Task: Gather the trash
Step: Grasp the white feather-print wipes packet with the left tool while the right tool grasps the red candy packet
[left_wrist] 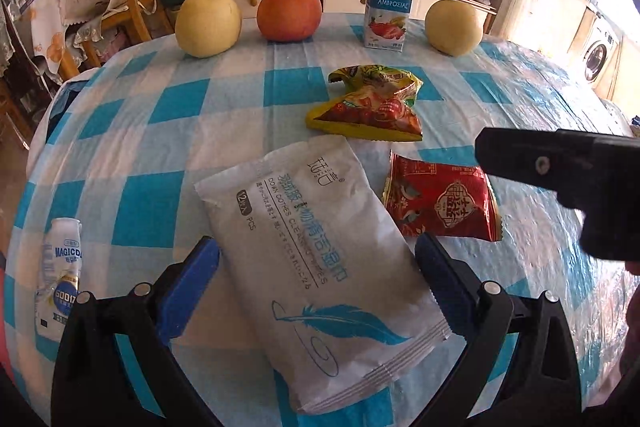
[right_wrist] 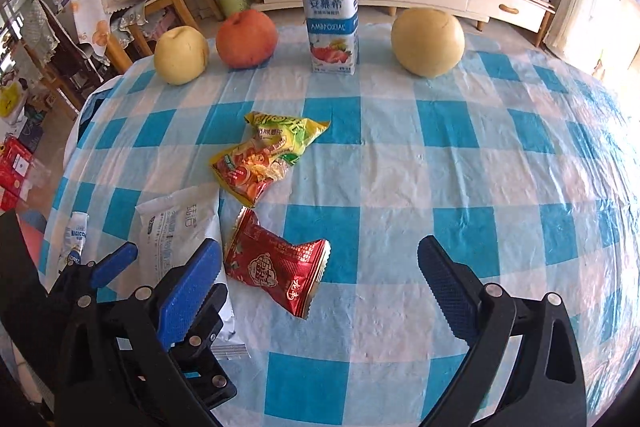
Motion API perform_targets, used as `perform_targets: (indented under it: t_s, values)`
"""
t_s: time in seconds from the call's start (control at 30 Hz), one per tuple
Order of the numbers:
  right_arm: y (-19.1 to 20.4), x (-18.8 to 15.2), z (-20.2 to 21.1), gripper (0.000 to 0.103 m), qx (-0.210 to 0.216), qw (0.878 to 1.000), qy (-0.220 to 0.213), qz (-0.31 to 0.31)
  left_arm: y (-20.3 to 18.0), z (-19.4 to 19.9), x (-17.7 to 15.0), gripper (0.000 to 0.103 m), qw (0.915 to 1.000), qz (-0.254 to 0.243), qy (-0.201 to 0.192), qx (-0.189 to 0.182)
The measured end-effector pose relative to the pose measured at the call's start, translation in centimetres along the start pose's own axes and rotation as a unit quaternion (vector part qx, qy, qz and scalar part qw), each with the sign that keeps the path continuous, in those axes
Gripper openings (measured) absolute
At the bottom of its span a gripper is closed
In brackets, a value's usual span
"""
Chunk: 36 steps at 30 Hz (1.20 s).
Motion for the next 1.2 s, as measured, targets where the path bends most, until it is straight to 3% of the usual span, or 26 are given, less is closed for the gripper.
perform_targets:
  t_s: [0.07,0.1,0.17,0.47,0.6,0.9,1.2]
  values:
    - [0.3,-0.1,-0.6,0.091,0.010,1.000,0.007,-0.004,0.3,0.0,-0.1,0.099,1.0000,0.005,0.003,-0.005]
    - [0.5,-0.2,-0.8,0.082,0.015,1.000,0.010,-0.004,0.5,-0.1,-0.2,0.099,0.9998,0.012,0.007,-0.011]
    - [0.9,-0.3,-1.3,0.079,0.022,1.000,0.015,-0.004,1.2,-0.4,-0.4,0.097,0.9990,0.031,0.019,-0.027]
    - [2.7,-0.4,-2.8,0.078,0.007,0.999,0.029,0.022,2.4,0.5,-0.7,0.080,0.9986,0.027,0.024,-0.040]
    - [3.2,-0.5,-3.7,0.072,0.002,0.999,0.037,0.034,3.1,0.8,-0.9,0.078,0.9984,0.027,0.024,-0.043]
    - [3.7,-0.4,-4.9,0.072,-0.010,0.998,0.037,0.050,4.5,1.9,-1.0,0.071,0.9976,0.039,0.014,-0.055]
    - [4.4,-0.1,-5.3,0.072,-0.023,0.997,0.016,0.077,4.9,2.4,-1.5,0.070,0.9976,0.033,0.014,-0.059]
Point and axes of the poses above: each gripper's, at about its wrist camera, not at the fingertips, and z roughly against the way its jaws point, y to its left, x to its top, the point moved 5 cm from there along -z, roughly the way its jaws point, and after that the axes turned 8 degrees about z, right-handed, at the moved point
